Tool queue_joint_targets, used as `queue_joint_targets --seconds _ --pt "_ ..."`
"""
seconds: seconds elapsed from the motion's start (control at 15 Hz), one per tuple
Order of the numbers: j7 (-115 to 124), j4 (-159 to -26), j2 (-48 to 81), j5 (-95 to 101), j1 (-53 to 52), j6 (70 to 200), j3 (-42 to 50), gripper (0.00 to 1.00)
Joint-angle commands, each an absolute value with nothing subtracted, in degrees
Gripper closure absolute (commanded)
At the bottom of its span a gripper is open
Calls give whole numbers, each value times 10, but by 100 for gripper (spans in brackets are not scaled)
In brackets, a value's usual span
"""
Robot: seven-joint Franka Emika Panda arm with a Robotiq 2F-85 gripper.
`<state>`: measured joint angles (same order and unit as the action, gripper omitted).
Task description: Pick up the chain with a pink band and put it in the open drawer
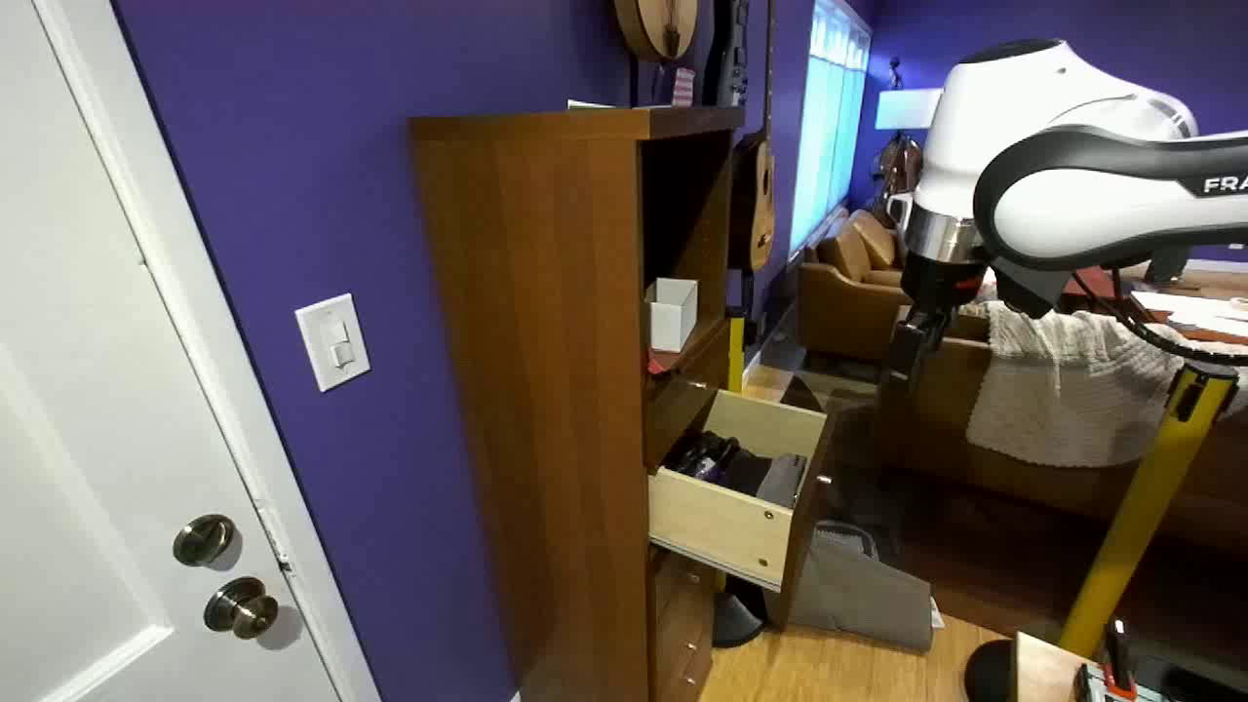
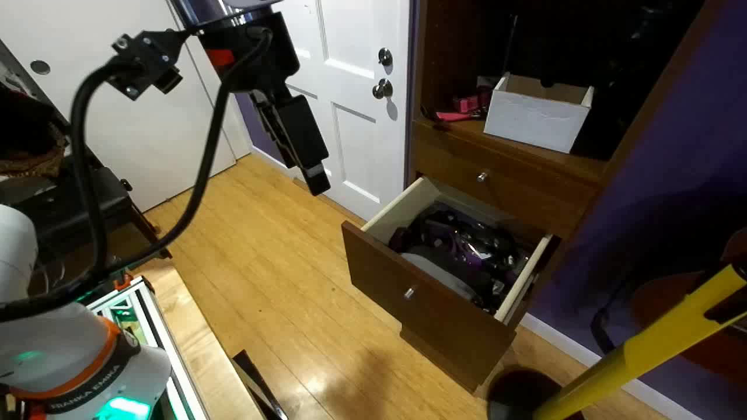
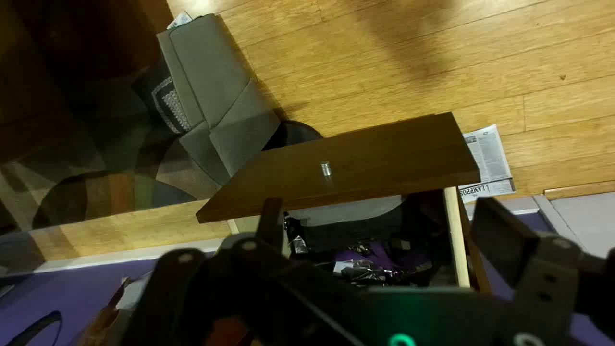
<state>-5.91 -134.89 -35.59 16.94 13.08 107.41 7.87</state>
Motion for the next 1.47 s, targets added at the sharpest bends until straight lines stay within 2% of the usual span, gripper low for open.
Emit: queue_joint_targets --seconds 0.0,0.53,1.07,1.4 --pt "-56 -1347 -356 173 122 1071 85 0" --pt "-55 -1347 -356 173 122 1071 85 0" --pt "116 -1223 -207 110 134 1089 85 0" --pt "184 -1134 -114 75 130 1165 85 0"
